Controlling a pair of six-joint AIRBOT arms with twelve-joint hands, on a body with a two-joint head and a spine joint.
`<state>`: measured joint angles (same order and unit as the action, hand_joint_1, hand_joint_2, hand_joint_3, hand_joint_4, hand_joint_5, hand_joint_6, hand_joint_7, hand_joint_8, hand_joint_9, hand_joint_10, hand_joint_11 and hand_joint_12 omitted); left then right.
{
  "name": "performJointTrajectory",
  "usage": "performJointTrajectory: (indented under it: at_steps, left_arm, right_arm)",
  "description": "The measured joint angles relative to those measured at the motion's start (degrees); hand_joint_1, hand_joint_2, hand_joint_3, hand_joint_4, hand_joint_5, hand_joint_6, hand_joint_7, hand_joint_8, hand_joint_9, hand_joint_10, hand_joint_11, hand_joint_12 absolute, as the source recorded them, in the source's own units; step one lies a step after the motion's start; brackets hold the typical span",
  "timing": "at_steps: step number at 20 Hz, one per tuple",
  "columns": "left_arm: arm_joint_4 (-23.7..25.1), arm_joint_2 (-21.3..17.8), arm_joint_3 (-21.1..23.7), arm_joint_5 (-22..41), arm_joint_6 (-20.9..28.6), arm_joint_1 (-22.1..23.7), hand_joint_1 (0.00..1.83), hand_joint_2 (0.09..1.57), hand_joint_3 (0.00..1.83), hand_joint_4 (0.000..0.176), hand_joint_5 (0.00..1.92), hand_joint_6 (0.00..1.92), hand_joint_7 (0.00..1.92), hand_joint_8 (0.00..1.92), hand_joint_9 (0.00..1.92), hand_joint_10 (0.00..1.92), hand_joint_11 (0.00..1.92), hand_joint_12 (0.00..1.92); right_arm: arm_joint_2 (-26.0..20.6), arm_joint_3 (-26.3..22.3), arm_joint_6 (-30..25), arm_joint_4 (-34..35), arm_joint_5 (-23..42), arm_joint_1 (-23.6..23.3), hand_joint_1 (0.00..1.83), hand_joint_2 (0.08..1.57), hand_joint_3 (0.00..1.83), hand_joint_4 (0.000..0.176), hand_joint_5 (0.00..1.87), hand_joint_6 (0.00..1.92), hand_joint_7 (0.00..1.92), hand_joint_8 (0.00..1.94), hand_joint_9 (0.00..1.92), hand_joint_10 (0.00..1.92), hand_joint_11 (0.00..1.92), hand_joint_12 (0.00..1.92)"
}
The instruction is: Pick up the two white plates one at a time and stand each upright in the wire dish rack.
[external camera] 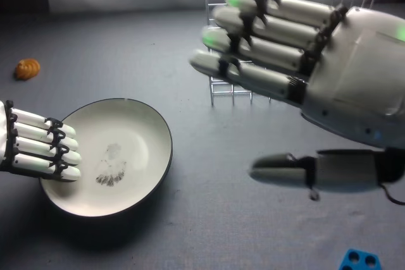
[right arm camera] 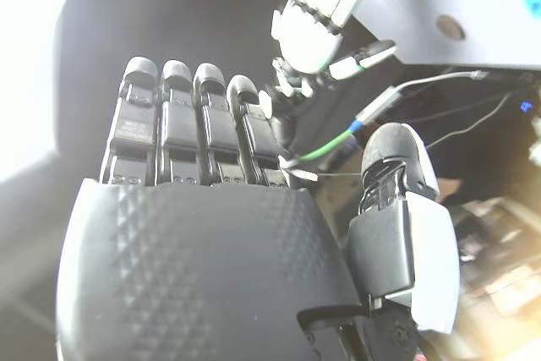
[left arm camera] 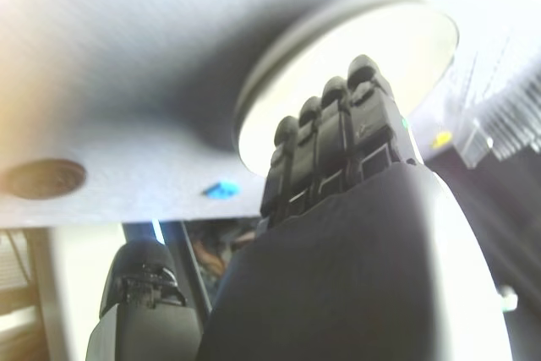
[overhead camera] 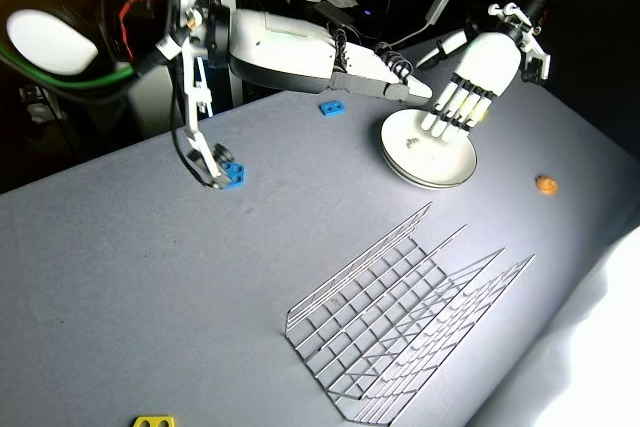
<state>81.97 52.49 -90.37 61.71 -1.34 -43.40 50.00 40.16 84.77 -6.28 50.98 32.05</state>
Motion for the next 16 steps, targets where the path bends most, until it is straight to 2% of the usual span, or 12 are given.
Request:
performJointTrajectory:
  at_steps: [2, 7, 9, 10, 13, 16]
  left_arm:
    - [-0.22, 0.26, -0.35, 0.13, 0.02, -0.28, 0.0, 1.07, 0.01, 0.0, 0.06, 0.0, 0.05, 0.01, 0.04, 0.01, 0.03, 0.03]
    - [-0.39, 0.87, -1.97, -0.02, 0.0, -1.11, 0.0, 1.06, 0.0, 0.0, 0.05, 0.0, 0.05, 0.01, 0.04, 0.0, 0.03, 0.04]
    - [-0.35, 1.01, -2.38, 0.31, -0.11, -1.38, 0.0, 1.06, 0.0, 0.0, 0.06, 0.0, 0.05, 0.0, 0.04, 0.0, 0.04, 0.04]
    - [-0.57, 1.09, -2.49, 0.28, -0.15, -1.62, 0.0, 1.06, 0.0, 0.0, 0.07, 0.01, 0.06, 0.01, 0.05, 0.01, 0.04, 0.04]
    - [-0.7, 1.22, -2.49, 0.46, -0.24, -1.79, 0.0, 1.06, 0.0, 0.0, 0.08, 0.01, 0.06, 0.01, 0.05, 0.01, 0.05, 0.05]
    - [-0.83, 1.36, -2.6, 0.5, -0.39, -2.01, 0.0, 1.05, 0.0, 0.0, 0.05, 0.0, 0.04, 0.0, 0.03, 0.0, 0.03, 0.04]
  right_arm:
    - [1.49, 0.98, -0.02, 0.07, 1.62, -0.35, 0.0, 1.19, 0.01, 0.0, 0.06, 0.01, 0.07, 0.01, 0.04, 0.01, 0.0, 0.0]
    - [4.26, 3.82, -2.08, 0.61, -2.32, -0.42, 0.0, 1.2, 0.01, 0.0, 0.04, 0.0, 0.03, 0.0, 0.01, 0.0, 0.0, 0.0]
    - [5.81, 5.14, -2.14, 0.46, -6.49, -1.57, 0.0, 1.19, 0.01, 0.0, 0.08, 0.02, 0.1, 0.03, 0.08, 0.03, 0.0, 0.0]
    - [6.6, 5.81, -2.21, 0.26, -9.01, -2.38, 0.0, 1.19, 0.0, 0.0, 0.05, 0.0, 0.07, 0.01, 0.05, 0.02, 0.01, 0.01]
    - [7.04, 7.32, -4.5, -4.22, -13.79, -2.51, 0.0, 1.2, 0.0, 0.0, 0.06, 0.02, 0.07, 0.02, 0.04, 0.01, 0.01, 0.01]
    - [7.06, 7.41, -6.19, -7.41, -15.41, -2.51, 0.0, 1.2, 0.0, 0.0, 0.07, 0.02, 0.07, 0.01, 0.04, 0.01, 0.01, 0.0]
